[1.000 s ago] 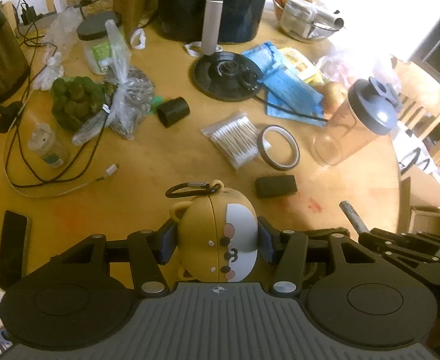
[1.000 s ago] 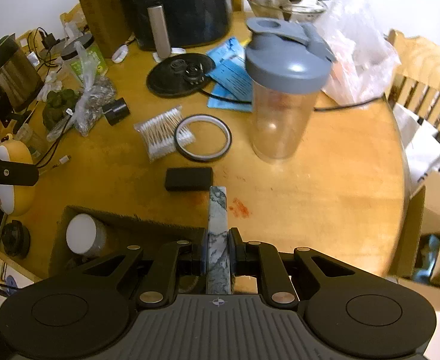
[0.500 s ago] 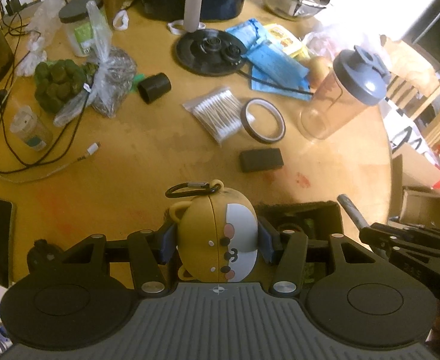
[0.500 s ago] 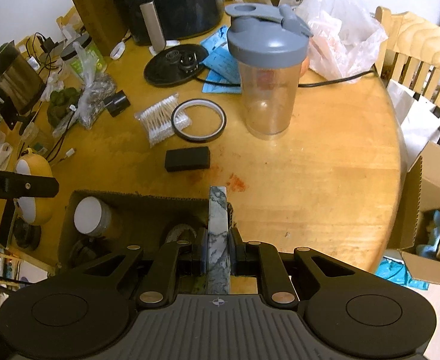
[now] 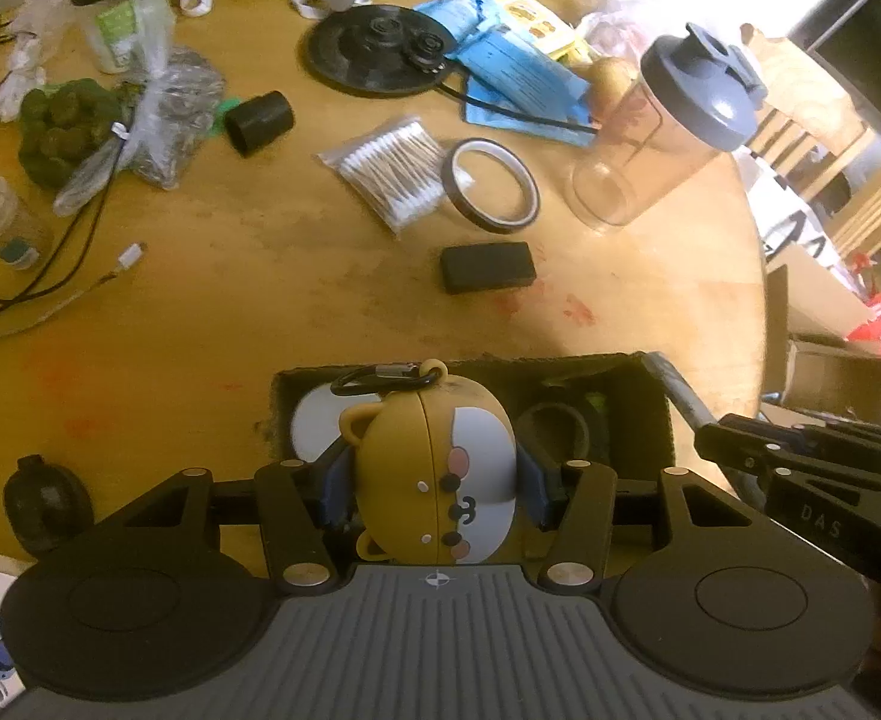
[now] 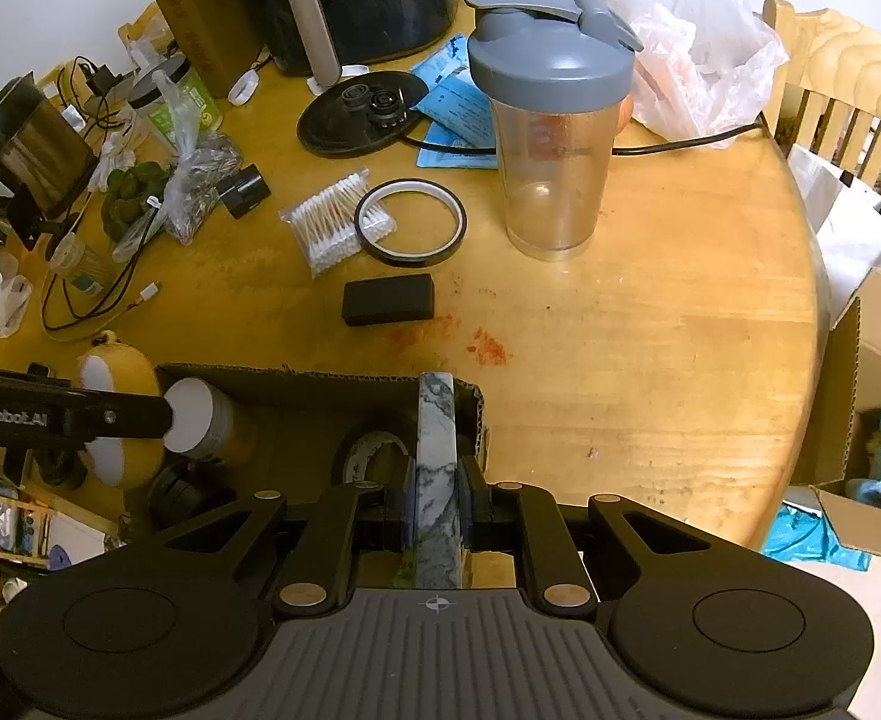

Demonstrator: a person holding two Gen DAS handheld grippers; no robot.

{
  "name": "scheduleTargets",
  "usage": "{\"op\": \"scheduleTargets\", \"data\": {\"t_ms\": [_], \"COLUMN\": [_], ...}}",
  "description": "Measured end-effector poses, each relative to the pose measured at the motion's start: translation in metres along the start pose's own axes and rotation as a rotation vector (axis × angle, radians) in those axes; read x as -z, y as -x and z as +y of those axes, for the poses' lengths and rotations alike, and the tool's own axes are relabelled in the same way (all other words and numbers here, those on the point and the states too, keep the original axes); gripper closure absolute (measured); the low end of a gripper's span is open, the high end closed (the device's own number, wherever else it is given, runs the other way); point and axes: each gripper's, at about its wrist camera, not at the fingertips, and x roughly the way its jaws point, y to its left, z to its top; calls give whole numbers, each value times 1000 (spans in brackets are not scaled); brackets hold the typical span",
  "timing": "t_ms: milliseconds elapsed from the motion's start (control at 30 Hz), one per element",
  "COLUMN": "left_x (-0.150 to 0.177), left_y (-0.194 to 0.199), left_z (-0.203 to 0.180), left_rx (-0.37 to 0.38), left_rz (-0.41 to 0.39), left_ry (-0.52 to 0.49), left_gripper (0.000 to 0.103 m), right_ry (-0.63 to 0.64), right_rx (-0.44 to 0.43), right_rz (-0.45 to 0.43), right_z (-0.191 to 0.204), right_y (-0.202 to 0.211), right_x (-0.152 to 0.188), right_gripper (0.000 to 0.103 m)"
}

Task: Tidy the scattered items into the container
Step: 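Lower the toy and strip into the box and open both grippers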

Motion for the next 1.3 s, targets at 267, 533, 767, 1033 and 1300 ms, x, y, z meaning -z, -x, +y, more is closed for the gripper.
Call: {"op": "scheduleTargets", "data": {"t_ms": [267,533,767,1033,1300], "left_x": [1,2,8,18,26], "left_y": [-13,2,4,6,12], "left_z": [-3,3,13,26,44], "left_rx": [39,55,36,24,2], "left_rz": [28,-28,-19,-9,-14], "left_ry": [-6,15,47,93,150], "left_gripper": [50,35,35,35,35], "right_ry": [-3,-6,15,31,66], "right_rx": [-3,-16,-31,-52,-47], "right_rz": [1,7,13,20,16], "right_z": [0,2,11,24,45], "right_y": [1,-1,-3,-10,-12], "right_x": [2,5,7,5,-1], "right_gripper": [86,86,86,84,7]}}
